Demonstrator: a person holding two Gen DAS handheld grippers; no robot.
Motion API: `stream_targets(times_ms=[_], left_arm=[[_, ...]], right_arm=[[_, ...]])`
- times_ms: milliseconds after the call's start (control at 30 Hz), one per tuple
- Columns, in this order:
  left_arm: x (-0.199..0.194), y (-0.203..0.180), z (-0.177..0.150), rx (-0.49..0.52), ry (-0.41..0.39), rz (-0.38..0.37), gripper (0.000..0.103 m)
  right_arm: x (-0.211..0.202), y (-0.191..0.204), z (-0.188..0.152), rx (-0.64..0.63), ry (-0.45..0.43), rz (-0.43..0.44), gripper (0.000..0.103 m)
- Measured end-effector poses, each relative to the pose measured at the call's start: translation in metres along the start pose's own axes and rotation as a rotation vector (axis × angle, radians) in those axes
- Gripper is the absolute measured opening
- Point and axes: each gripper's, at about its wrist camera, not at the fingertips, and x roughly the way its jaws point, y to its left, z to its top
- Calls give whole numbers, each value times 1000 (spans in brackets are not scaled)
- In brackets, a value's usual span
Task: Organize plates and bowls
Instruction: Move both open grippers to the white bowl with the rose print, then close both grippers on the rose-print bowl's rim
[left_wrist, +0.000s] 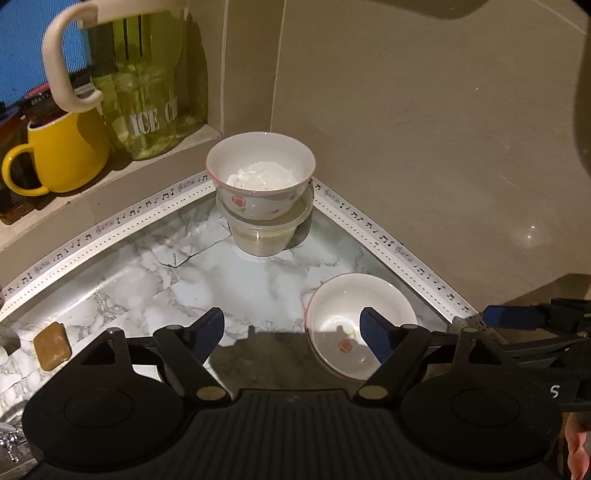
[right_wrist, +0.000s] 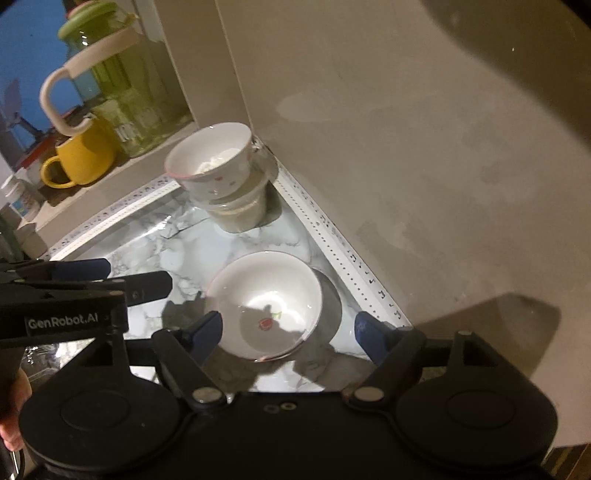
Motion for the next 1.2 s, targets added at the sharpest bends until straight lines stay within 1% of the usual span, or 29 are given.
stream_targets(times_ms=[133, 167, 233, 300, 533, 600, 633, 700, 800, 867, 933, 1000, 1033, 1067, 1133, 1200], left_arm=[[18, 3, 2, -20, 32, -21, 80], [22, 4, 2, -24, 39, -25, 80], [29, 3, 1, -17, 44, -23, 80], [37, 1, 1, -2, 49, -14, 80], [58, -1, -1, -4, 70, 5, 80], [61, 0, -1, -4, 70, 2, 80], [63, 1, -2, -6, 70, -1, 80], [66, 2, -2, -6, 74, -18, 79], [71, 1, -3, 9, 77, -23, 79], [74, 1, -4, 18, 85, -29, 70], [78, 1, -4, 13, 94, -39, 66], [81, 2, -4, 14, 98, -39, 66], [82, 2, -5, 16, 100, -40, 64], [83, 3, -5, 15, 103, -43, 59], [87, 4, -5, 13, 117, -52, 52], [90, 5, -6, 11, 125, -56, 49]], right_arm=[[15, -4, 1, 26, 21, -24, 71], [19, -5, 1, 29, 28, -28, 66], [26, -7, 1, 40, 42, -26, 62], [33, -10, 1, 48, 53, -32, 60], [54, -15, -1, 78, 89, -35, 52], [57, -15, -1, 79, 96, -34, 49], [59, -15, 0, 78, 99, -30, 46], [61, -15, 0, 70, 102, -32, 45], [66, -12, 0, 61, 112, -29, 40], [69, -10, 0, 55, 116, -32, 37], [72, -9, 0, 52, 121, -29, 35], [75, -7, 1, 43, 122, -30, 34], [75, -6, 1, 37, 122, -33, 34], [76, -5, 1, 36, 123, -31, 33], [78, -5, 1, 38, 127, -28, 32], [79, -5, 1, 34, 127, -28, 30]])
